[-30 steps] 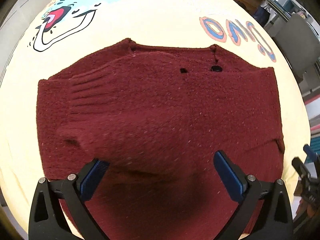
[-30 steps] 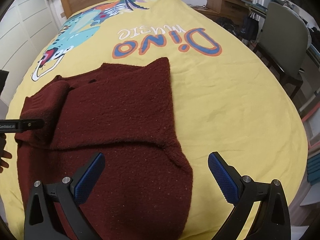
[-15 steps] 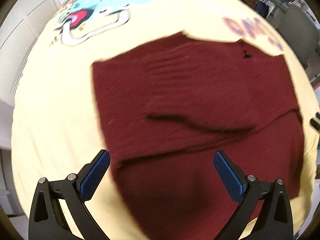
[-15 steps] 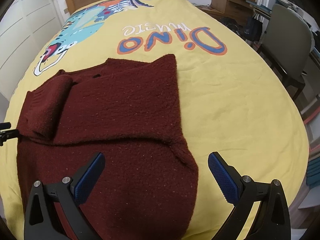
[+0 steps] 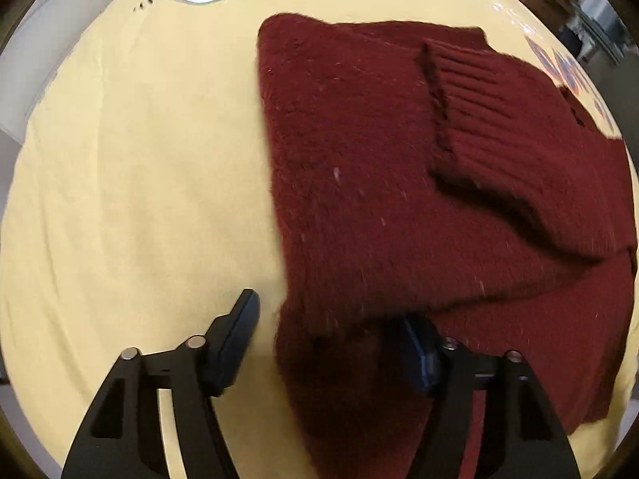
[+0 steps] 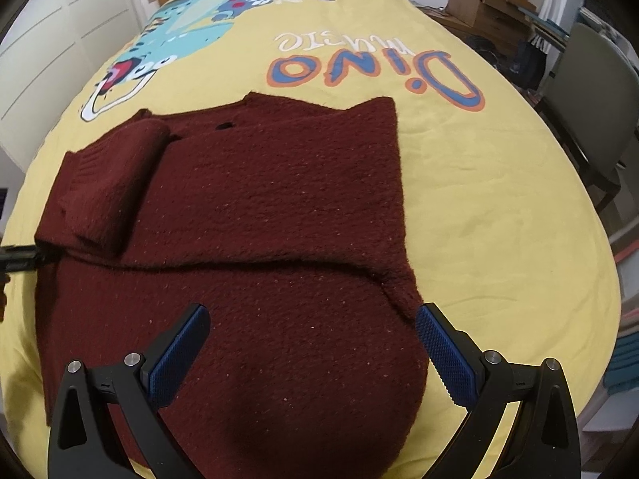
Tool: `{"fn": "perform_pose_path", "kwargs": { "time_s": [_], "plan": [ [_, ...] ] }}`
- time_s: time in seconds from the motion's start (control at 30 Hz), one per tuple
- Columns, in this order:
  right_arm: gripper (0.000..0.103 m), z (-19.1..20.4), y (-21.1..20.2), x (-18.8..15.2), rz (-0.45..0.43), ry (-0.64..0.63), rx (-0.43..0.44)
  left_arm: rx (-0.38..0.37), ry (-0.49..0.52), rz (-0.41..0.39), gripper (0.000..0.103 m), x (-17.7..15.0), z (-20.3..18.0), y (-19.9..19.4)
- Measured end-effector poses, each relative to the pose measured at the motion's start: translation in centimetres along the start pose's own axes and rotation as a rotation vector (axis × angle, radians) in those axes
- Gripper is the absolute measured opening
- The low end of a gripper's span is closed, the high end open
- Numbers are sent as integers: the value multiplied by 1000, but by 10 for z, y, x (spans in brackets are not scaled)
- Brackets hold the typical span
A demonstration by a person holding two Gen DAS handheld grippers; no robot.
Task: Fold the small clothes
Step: 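Release the folded side with the left gripper and smooth the sweater, then grasp the sleeve cuff with the right gripper and lay it across the body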
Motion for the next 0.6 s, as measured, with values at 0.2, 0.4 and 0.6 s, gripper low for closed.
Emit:
{"fn": "perform_pose_path", "kwargs": {
  "time_s": [0.2, 0.4, 0.6],
  "plan": [
    [103, 26, -10, 16, -18, -49, 6, 0, 70, -29, 15, 3, -12, -4],
    [103, 93, -29, 54, -53, -168, 73, 24, 124, -32, 13, -2, -20, 2],
    [103, 181, -26, 86, -53, -372, 91, -16, 99, -35, 13, -3, -12, 7]
  ]
}}
Point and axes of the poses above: each gripper's, at about its wrist camera, not at the fingertips, and y roughly the way its jaws point, z to its left, x to its top, the point moved 4 cm from there along y, roughly the way its jaws point, and after that the axes turned 13 degrees about z, right-handed, at the moved point
